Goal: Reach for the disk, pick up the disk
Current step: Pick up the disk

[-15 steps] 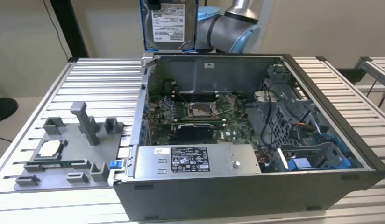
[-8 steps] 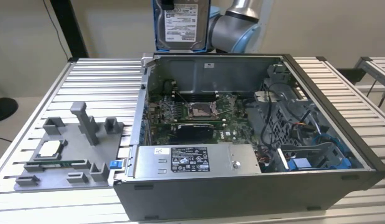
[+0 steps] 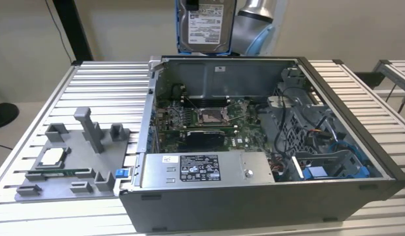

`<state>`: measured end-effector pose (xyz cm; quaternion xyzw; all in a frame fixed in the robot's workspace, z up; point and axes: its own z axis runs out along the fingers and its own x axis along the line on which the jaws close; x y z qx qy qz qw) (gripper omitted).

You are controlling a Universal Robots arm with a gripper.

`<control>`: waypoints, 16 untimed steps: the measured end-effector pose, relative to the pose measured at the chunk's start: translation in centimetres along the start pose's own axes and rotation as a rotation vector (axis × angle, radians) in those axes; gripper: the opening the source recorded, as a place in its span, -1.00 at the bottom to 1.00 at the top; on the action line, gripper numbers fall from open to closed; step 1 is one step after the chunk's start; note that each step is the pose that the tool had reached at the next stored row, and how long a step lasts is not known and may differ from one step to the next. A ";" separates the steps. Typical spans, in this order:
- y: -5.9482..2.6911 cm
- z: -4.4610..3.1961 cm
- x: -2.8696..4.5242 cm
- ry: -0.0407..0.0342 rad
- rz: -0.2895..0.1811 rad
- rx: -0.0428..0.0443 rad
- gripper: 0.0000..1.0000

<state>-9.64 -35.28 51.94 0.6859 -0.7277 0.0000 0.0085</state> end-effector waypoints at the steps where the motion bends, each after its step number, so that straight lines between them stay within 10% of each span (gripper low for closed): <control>1: -0.32 -0.01 -0.02 0.0000 0.000 0.0000 -1.00; 16: -5.47 -0.07 -0.32 0.0001 0.000 0.0000 -1.00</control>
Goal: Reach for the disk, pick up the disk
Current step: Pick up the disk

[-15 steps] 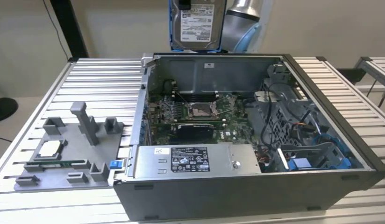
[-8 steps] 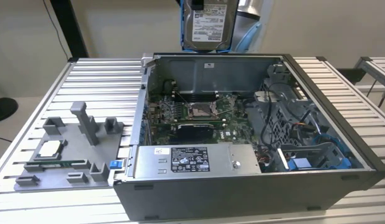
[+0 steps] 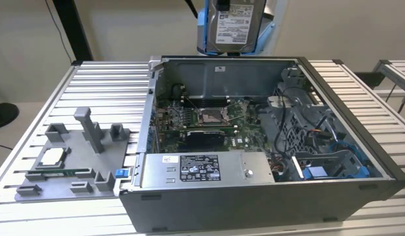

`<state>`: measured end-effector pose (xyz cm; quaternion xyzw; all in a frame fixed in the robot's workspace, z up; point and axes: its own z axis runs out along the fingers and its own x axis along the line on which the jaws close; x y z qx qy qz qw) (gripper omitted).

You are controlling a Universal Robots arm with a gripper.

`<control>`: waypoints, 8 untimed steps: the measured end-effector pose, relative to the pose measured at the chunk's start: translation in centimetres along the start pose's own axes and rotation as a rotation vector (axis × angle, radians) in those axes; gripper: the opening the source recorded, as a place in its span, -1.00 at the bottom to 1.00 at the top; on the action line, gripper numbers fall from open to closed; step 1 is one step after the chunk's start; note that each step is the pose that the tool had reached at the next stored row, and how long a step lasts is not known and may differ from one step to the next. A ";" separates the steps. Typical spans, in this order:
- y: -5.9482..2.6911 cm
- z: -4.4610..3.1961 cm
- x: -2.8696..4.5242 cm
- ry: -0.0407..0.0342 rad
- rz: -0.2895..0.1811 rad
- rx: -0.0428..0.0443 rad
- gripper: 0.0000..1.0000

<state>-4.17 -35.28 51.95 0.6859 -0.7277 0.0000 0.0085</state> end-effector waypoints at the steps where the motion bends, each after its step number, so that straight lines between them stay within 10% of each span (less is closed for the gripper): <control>1: -0.37 -0.01 -0.02 0.0000 0.000 0.0000 -1.00; 8: -2.73 -0.03 -0.16 -0.0001 0.000 0.0000 -1.00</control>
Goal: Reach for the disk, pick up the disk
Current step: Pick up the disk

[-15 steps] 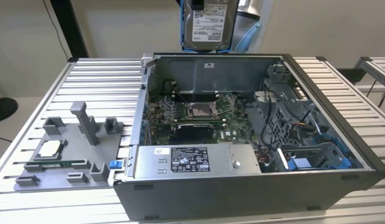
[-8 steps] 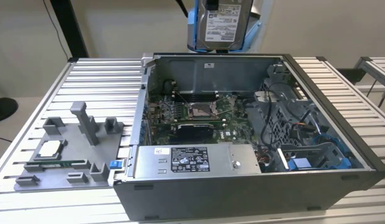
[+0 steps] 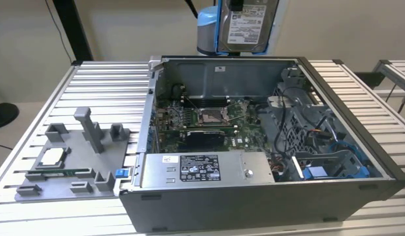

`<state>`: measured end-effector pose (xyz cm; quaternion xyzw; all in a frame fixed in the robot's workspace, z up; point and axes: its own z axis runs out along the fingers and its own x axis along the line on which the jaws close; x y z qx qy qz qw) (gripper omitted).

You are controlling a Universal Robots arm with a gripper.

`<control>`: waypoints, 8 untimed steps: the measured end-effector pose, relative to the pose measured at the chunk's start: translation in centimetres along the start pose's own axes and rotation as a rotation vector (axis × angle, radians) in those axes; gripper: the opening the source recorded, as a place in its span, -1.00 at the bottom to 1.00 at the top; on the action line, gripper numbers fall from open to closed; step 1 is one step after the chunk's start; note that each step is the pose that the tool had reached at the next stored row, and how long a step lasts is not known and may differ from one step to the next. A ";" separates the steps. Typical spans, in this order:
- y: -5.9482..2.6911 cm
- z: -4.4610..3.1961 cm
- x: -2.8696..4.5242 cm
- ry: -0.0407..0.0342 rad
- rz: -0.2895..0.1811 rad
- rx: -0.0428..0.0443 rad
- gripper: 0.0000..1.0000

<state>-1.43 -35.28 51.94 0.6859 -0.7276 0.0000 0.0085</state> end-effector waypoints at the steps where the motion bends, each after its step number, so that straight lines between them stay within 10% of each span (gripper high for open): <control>1: -0.33 0.00 -0.02 0.0000 0.000 0.0000 -1.00; 8: -2.72 -0.03 -0.17 -0.0001 0.000 0.0000 -1.00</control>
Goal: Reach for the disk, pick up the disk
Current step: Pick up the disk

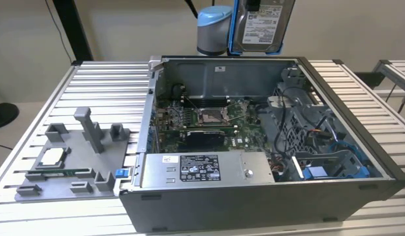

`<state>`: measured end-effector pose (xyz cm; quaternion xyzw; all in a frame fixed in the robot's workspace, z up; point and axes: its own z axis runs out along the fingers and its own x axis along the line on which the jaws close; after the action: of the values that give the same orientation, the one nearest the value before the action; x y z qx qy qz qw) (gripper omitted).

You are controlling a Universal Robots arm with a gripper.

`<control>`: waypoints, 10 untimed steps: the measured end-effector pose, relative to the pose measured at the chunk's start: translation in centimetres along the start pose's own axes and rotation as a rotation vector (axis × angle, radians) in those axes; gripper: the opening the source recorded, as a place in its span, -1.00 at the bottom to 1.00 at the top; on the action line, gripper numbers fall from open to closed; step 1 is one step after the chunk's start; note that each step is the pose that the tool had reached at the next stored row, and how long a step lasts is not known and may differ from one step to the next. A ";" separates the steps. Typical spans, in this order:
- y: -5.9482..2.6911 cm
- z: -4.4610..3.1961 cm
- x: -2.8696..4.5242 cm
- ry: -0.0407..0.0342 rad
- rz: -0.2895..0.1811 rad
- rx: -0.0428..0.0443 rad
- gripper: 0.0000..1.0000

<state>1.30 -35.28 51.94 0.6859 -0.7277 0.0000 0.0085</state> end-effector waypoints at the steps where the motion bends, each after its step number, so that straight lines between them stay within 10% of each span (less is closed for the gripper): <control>1: -0.31 0.00 -0.02 0.0000 0.000 0.0000 -1.00; 10: -3.34 -0.05 -0.20 0.0001 0.000 0.0000 -1.00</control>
<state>4.65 -35.28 51.95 0.6859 -0.7276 0.0000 0.0085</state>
